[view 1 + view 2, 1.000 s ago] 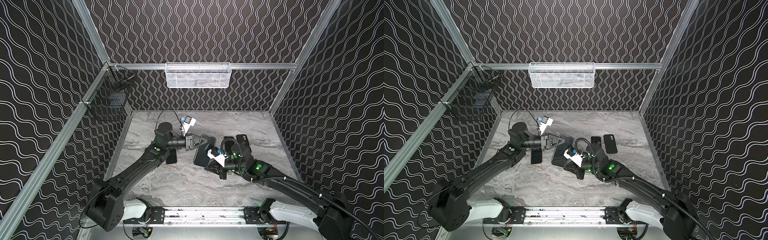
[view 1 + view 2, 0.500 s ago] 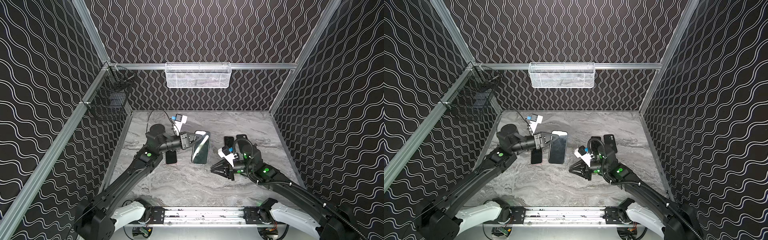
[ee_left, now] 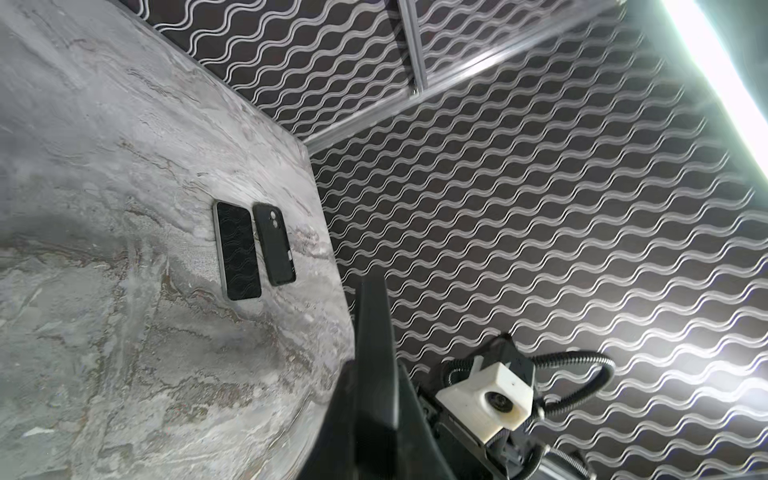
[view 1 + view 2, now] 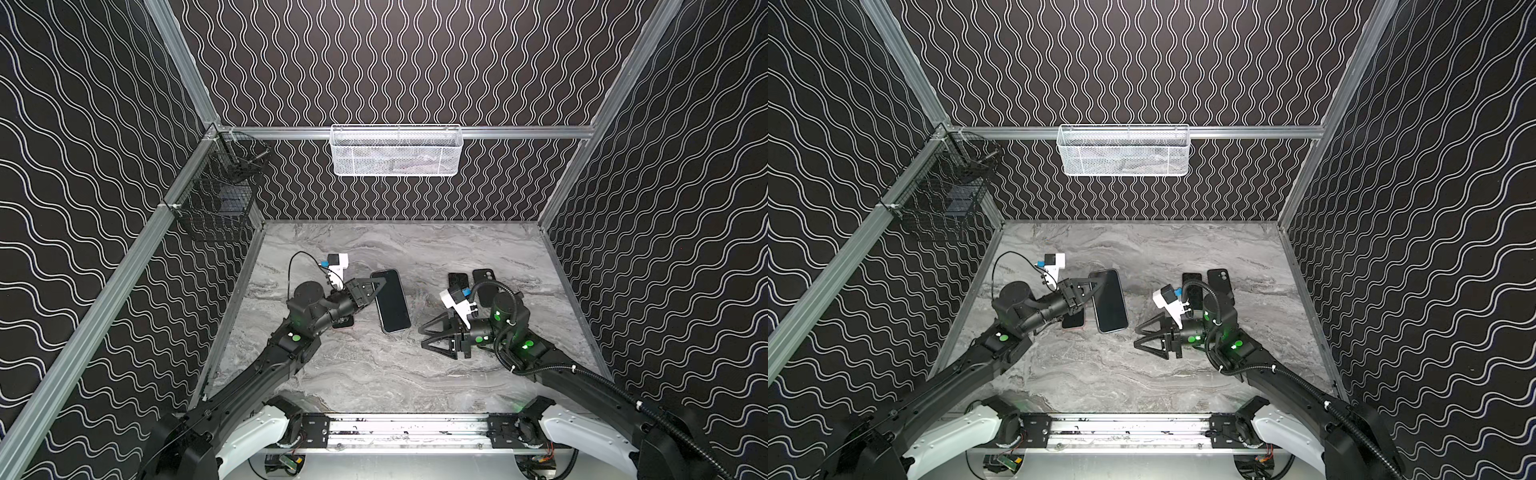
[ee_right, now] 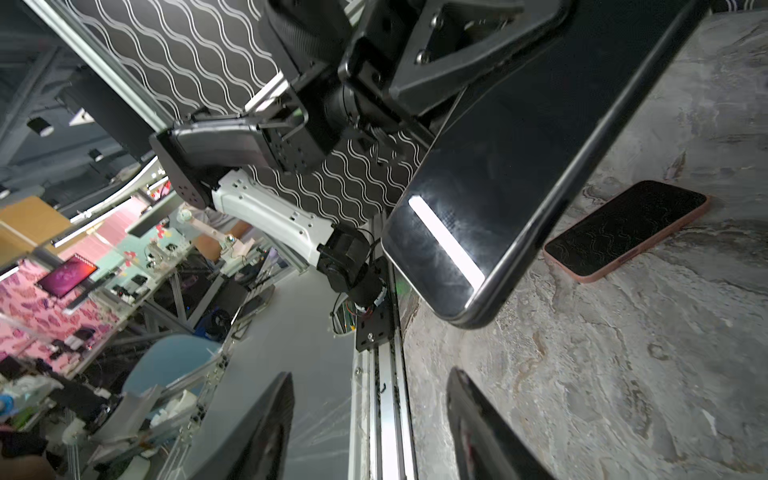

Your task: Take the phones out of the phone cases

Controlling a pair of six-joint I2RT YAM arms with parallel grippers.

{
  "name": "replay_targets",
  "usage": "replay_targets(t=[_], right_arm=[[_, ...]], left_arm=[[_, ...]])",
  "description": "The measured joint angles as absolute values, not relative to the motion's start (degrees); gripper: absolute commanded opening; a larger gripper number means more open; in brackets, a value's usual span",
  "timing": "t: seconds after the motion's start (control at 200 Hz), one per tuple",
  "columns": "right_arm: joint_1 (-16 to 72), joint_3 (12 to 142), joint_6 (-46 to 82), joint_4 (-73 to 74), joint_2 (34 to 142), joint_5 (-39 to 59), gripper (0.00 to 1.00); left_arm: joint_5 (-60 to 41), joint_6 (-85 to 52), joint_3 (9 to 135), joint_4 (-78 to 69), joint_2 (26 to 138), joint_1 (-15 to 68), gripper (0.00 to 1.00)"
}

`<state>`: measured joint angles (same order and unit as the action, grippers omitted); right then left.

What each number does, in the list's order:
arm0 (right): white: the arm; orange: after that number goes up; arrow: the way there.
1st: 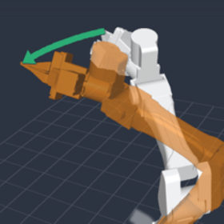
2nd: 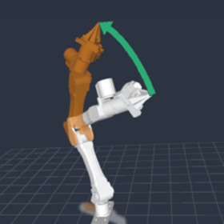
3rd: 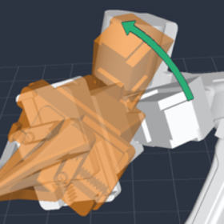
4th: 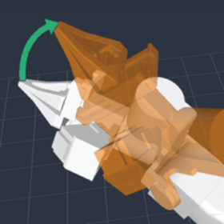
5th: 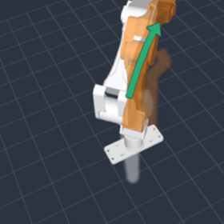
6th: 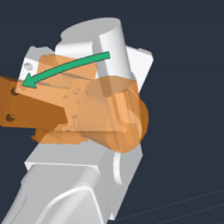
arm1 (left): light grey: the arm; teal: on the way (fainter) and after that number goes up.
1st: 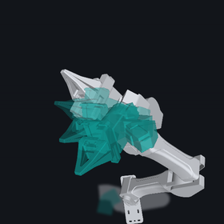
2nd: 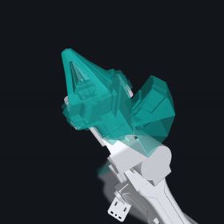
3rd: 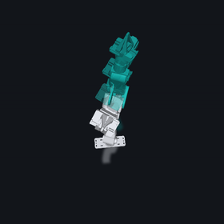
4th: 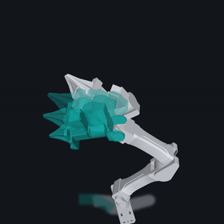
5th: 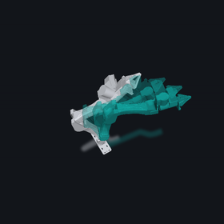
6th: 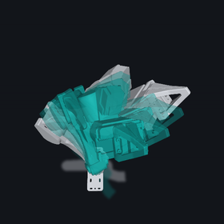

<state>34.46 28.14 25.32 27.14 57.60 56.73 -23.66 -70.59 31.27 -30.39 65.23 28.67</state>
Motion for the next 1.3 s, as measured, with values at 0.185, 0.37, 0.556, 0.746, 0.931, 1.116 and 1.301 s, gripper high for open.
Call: replay_targets(t=[0.185,0.37,0.556,0.746,0.931,1.116,1.301], right_arm=[[34.6,24.1,33.1,34.0,56.8,50.5,0.99],[37.0,22.8,38.5,40.8,60.2,46.9,0.99],[39.1,22.8,41.0,46.9,65.3,44.3,0.99],[39.4,22.5,43.5,52.8,69.6,43.4,0.99],[39.4,22.5,44.6,56.0,71.8,42.7,0.99],[39.4,22.6,45.1,57.0,73.3,42.5,0.99],[39.4,22.9,45.5,58.6,74.4,42.5,0.99]], left_arm=[[-19.0,-78.5,25.3,-41.7,67.3,28.7,0.0],[-16.9,-83.7,22.8,-50.5,71.1,28.9,0.0],[-16.4,-86.1,22.8,-55.7,73.1,29.6,0.0],[-15.9,-87.0,22.6,-57.7,73.2,30.1,0.0],[-15.7,-87.2,22.4,-58.0,72.8,30.4,0.0],[-15.7,-88.1,22.3,-58.6,72.3,31.0,0.0],[-15.5,-88.3,21.9,-58.5,70.7,31.4,0.0]])
